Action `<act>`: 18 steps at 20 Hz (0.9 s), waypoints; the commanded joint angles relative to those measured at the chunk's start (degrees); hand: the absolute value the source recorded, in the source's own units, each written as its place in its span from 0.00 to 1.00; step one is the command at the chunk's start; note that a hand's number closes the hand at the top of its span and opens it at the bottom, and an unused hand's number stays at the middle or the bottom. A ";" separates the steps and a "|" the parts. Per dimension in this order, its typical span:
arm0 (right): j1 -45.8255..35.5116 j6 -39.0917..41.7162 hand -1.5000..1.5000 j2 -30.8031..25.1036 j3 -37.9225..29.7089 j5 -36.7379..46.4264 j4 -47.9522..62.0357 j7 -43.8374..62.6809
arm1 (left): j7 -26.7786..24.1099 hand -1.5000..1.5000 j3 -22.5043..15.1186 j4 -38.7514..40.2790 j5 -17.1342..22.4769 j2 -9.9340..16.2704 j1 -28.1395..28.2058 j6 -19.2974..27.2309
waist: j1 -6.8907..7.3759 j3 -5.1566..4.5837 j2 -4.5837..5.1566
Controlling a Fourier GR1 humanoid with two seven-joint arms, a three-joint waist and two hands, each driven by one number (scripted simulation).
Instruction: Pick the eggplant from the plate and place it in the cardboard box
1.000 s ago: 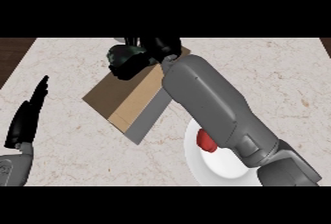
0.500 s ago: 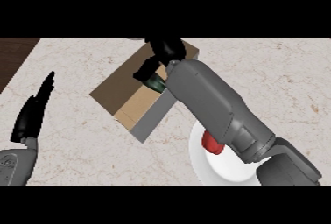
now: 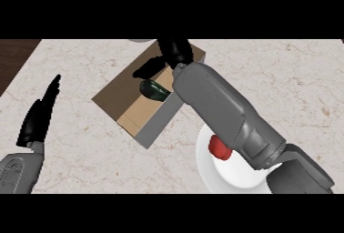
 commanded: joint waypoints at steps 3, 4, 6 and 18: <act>1.00 -6.43 0.00 0.00 -4.33 -7.64 -1.11 -7.13 | -1.52 0.50 1.08 -0.13 0.33 0.35 2.57 0.15 | -1.53 0.04 -0.51; 2.02 -6.31 0.00 0.00 -4.60 -8.50 -1.97 -8.60 | -3.80 0.50 1.84 1.44 0.51 -0.11 3.19 1.06 | -2.67 0.02 -0.72; -3.27 -2.23 0.00 0.00 -10.74 -9.21 3.95 -10.81 | -1.09 0.50 2.30 -1.07 0.99 1.65 2.88 -0.53 | -2.75 0.07 -0.56; 3.91 10.83 0.00 -14.09 -18.24 -12.10 5.41 -18.14 | 0.35 0.50 4.89 -3.00 1.61 2.64 5.58 -1.03 | -5.69 0.08 -1.47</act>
